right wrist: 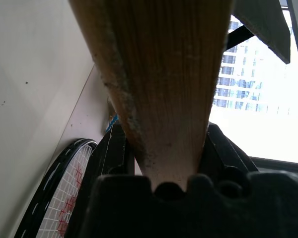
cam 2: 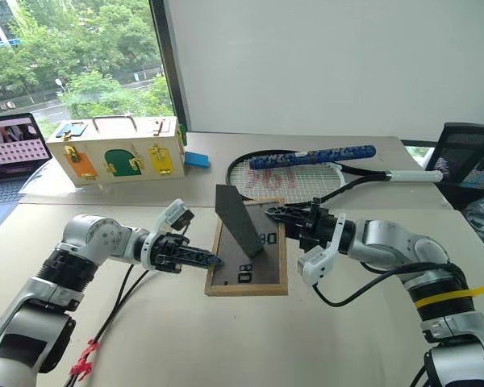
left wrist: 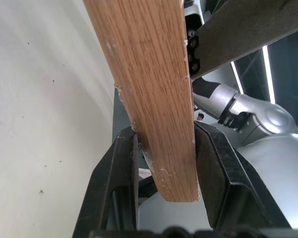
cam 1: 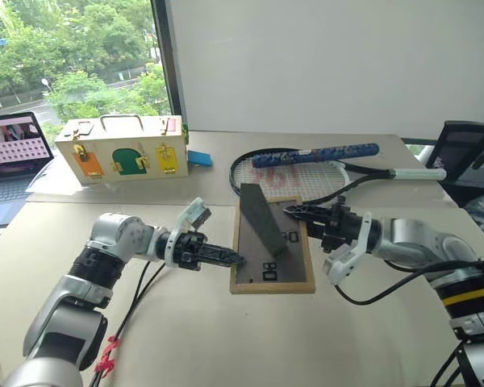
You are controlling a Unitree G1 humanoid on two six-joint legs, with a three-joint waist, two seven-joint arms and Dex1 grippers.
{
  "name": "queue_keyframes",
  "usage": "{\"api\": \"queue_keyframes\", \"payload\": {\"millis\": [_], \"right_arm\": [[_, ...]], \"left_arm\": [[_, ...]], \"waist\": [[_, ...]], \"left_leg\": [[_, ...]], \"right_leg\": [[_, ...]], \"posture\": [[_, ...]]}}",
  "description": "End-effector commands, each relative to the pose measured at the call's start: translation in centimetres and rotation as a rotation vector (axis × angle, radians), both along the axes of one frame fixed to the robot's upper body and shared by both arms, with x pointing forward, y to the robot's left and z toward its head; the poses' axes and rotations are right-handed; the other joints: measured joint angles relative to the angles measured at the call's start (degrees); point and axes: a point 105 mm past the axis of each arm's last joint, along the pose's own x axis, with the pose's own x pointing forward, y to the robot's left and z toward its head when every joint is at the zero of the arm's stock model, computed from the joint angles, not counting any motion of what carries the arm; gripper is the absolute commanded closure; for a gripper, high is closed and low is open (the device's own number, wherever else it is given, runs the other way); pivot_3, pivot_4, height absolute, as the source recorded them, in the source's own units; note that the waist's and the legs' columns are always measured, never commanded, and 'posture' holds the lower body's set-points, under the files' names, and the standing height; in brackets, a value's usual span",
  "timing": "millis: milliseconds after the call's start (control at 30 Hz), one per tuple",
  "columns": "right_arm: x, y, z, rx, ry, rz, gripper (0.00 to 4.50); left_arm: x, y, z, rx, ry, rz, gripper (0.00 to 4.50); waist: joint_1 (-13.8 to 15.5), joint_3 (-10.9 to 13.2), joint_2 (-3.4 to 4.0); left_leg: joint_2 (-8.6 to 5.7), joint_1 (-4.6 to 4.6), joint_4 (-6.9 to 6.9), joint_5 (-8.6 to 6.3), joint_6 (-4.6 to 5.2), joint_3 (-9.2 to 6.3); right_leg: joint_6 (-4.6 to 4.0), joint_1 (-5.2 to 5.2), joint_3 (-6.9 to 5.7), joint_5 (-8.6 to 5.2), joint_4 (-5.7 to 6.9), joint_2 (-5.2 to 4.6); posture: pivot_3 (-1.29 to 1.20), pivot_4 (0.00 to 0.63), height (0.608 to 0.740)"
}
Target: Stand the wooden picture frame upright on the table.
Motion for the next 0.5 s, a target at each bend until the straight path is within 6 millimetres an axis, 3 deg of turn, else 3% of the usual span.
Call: {"api": "queue_keyframes", "payload": {"millis": [33,100,133,333,400,500], "right_arm": [[-0.5,0.3,3.4,0.152,-0.036,0.04,3.24],[0.1,0.2,3.5,0.197,0.032,0.012,3.24],[0.5,0.2,3.3,0.228,0.094,-0.007,3.24],[1.7,0.0,3.6,0.416,0.371,-0.056,3.24],[2.4,0.0,3.6,0.514,0.526,-0.069,3.25],[3.9,0.2,2.8,0.729,0.895,-0.09,3.25]], "left_arm": [[1.3,1.8,-0.5,0.061,-0.093,0.071,0.83],[2.8,3.0,-1.2,0.112,-0.195,0.185,0.07],[3.6,3.8,-1.3,0.111,-0.264,0.246,0.0],[2.7,5.8,0.8,-0.013,-0.423,0.326,0.0],[2.1,6.4,1.7,-0.061,-0.465,0.354,0.0],[1.3,6.7,2.3,-0.069,-0.524,0.39,0.0]], "waist": [[-0.03,0.01,0.01],[-0.06,0.01,0.01],[-0.05,0.01,0.01],[-1.04,0.05,0.09],[-1.04,0.06,0.07],[-1.06,0.06,0.08]], "left_leg": [[-0.02,0.0,0.0,0.01,0.01,0.0],[-0.02,0.0,-0.01,0.01,0.02,-0.03],[-0.02,0.0,-0.01,0.01,0.02,-0.05],[-0.02,0.01,-0.03,0.01,0.03,-0.09],[-0.01,0.01,-0.01,0.02,0.02,-0.19],[-0.01,0.04,0.01,0.09,0.02,-0.31]], "right_leg": [[0.0,0.0,0.0,0.0,0.01,-0.01],[0.0,0.03,-0.01,0.0,0.01,0.0],[0.0,0.04,-0.02,0.0,0.01,0.0],[0.0,0.1,-0.03,0.0,0.07,-0.01],[0.0,0.17,-0.16,0.0,0.08,-0.01],[-0.01,0.27,-0.28,0.0,0.16,0.0]], "posture": [[0.0,0.15,0.74],[0.0,0.15,0.74],[0.0,0.15,0.74],[0.0,0.15,0.74],[0.0,0.15,0.74],[0.0,0.15,0.74]]}}
